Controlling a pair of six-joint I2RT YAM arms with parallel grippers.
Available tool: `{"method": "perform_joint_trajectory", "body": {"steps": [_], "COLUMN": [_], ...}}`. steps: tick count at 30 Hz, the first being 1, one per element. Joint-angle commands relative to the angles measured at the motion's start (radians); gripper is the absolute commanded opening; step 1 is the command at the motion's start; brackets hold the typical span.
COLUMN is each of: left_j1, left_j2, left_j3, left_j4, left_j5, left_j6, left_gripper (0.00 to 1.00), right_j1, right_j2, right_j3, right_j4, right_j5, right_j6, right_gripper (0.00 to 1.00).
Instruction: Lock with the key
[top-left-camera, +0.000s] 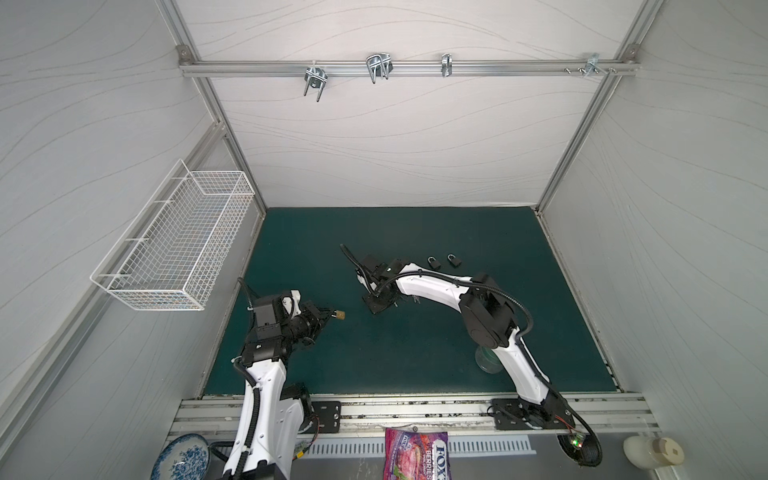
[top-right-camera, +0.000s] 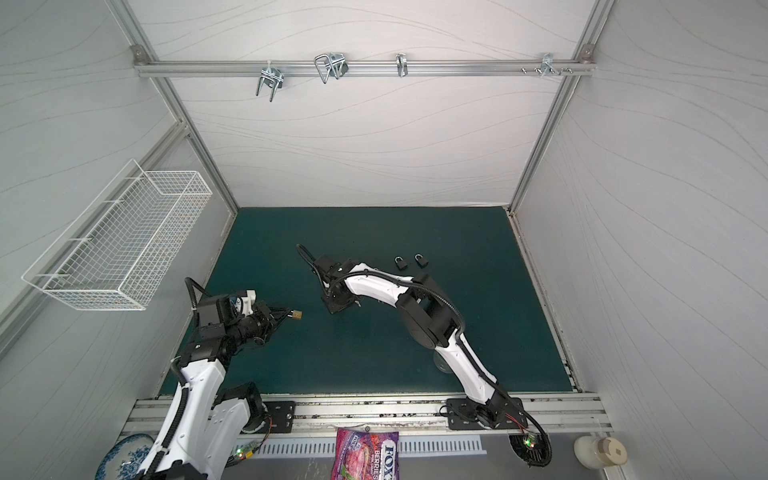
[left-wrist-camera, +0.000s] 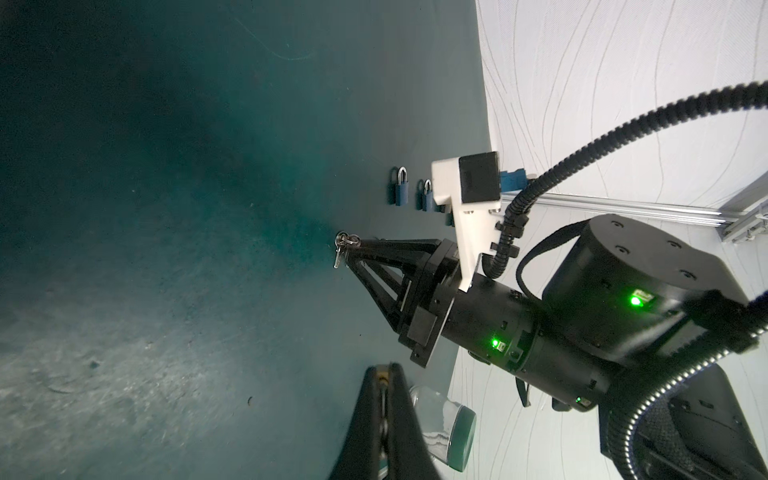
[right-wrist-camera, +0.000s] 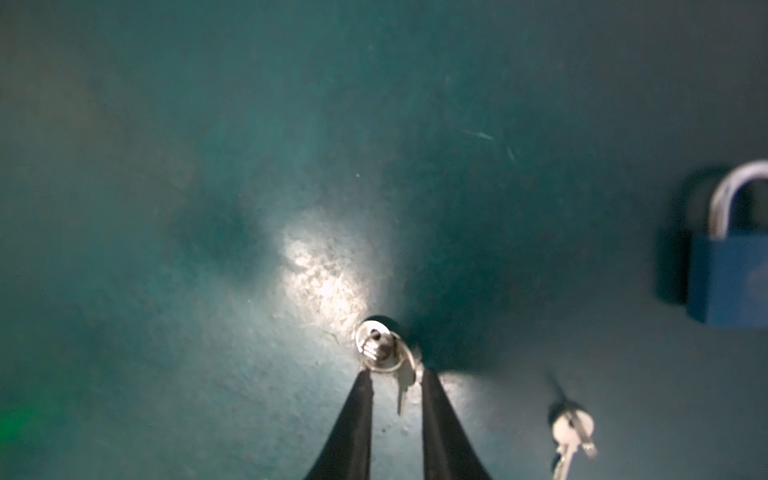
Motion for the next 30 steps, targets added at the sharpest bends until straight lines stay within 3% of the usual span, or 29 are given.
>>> {"method": "perform_joint_trajectory", "body": {"steps": [1,10,13,16,19,24,30], "left_j1": [0.001,-0.04,-0.147,-0.295,-0.428,-0.586,-0.687], "left_j2": [0.001,-0.004,0.006,0.047,0.093,0.152,0.167], "left_j3": [0.008,0.053,0.087,0.129,0.179,0.229,0.258], "left_j4": [0.059,0.148,0.209,0.262,0.297,0.372,0.402], "left_j5": [0.035,0.079,0.047,-0.006,-0.066,-0.134,-0.199], "left_j6": [-0.008,-0.033,-0.044,-0.037,-0.019,-0.008,0.019], "left_gripper": [0.0,0.0,0.0,0.0,0.0,0.0,0.0], "right_j1": [-0.01,-0.035,-0.036,-0.037,-0.034,0.011,0.055], "right_j2": [-0.077,-0.492,-0.634,-0.75,-0.845,-0.941,-0.988], "right_j3": [-0.027,-0.361,-0.5,-0.602,-0.672,-0.729,-0.747], "right_j4": [0.026,0.286,0.387,0.459,0.461,0.4,0.381], "right_j5": [-0.027,-0.037,-0.065,-0.134,-0.22,-0.171,-0.116], "right_j6": [-0.033,-0.143,-0.233,-0.321,-0.407,-0.584,-0.556], "right_gripper": [0.35,0.47,0.56,0.76,0.9,0.96,0.96]}}
